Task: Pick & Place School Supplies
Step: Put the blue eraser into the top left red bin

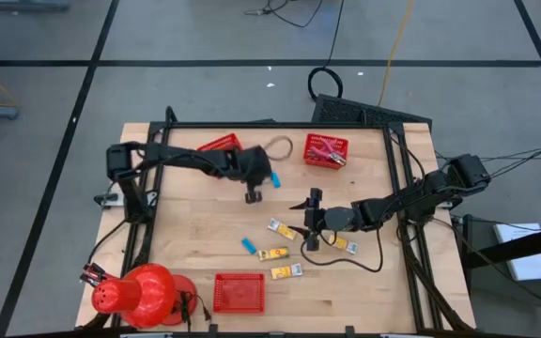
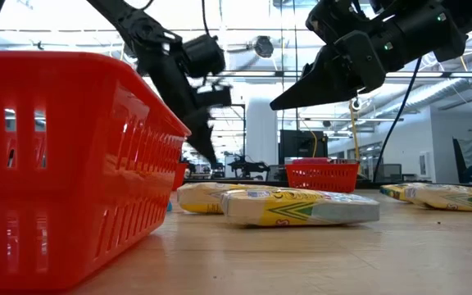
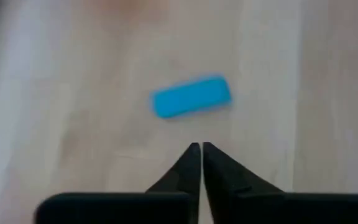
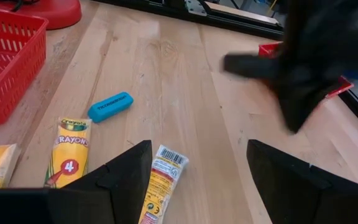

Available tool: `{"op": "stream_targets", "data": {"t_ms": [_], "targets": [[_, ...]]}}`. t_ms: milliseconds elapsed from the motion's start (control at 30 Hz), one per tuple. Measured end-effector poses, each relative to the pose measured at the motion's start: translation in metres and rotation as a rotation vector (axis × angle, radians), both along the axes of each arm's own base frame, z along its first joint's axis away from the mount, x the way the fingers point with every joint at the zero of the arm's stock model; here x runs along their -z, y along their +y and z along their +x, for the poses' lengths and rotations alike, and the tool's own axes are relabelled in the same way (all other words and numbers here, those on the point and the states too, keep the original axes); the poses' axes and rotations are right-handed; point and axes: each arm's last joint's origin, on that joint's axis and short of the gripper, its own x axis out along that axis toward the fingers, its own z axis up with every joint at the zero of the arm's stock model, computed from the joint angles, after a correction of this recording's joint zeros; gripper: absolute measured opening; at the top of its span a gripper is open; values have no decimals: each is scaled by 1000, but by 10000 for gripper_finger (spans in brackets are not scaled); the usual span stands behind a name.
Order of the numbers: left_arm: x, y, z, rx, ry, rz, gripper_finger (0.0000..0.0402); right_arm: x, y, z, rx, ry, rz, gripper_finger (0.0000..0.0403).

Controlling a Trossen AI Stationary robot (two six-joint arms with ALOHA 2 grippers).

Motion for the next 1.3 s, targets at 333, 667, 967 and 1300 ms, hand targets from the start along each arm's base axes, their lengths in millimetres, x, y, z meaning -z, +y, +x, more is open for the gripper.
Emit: {"op": "stream_targets", "data": {"t_ms": [333, 667, 967, 1300], "targets": [[27, -27, 17, 274, 198, 420, 168, 2, 0, -1, -9, 25, -26, 254], [13, -22, 31, 467, 118, 480, 186, 3, 0, -2, -9, 42, -30, 254], [6, -5, 30, 529, 150, 487, 177, 4, 0, -2, -10, 44, -30, 254], [16, 2, 39, 591, 137, 446, 177, 3, 0, -1, -9, 33, -26, 254]]}}
